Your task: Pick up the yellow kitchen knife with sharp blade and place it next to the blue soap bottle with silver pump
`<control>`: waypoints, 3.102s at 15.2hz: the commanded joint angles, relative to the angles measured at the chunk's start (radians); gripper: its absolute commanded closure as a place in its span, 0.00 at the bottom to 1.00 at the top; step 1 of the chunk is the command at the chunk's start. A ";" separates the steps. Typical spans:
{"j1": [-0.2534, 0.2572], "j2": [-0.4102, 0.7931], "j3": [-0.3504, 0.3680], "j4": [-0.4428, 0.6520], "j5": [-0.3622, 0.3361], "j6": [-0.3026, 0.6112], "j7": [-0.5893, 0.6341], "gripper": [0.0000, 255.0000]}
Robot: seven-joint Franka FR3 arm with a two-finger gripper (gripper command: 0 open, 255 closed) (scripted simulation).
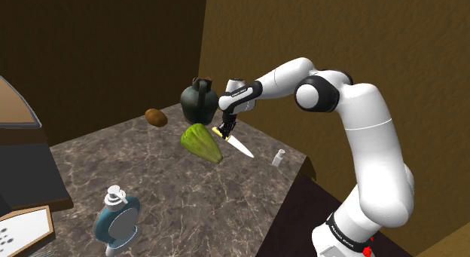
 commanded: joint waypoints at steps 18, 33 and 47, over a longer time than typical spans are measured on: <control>0.009 -0.097 -0.013 -0.002 -0.016 -0.094 0.009 1.00; 0.017 -0.201 -0.027 0.042 -0.037 -0.241 0.021 1.00; 0.018 -0.264 -0.035 0.135 -0.051 -0.397 0.031 1.00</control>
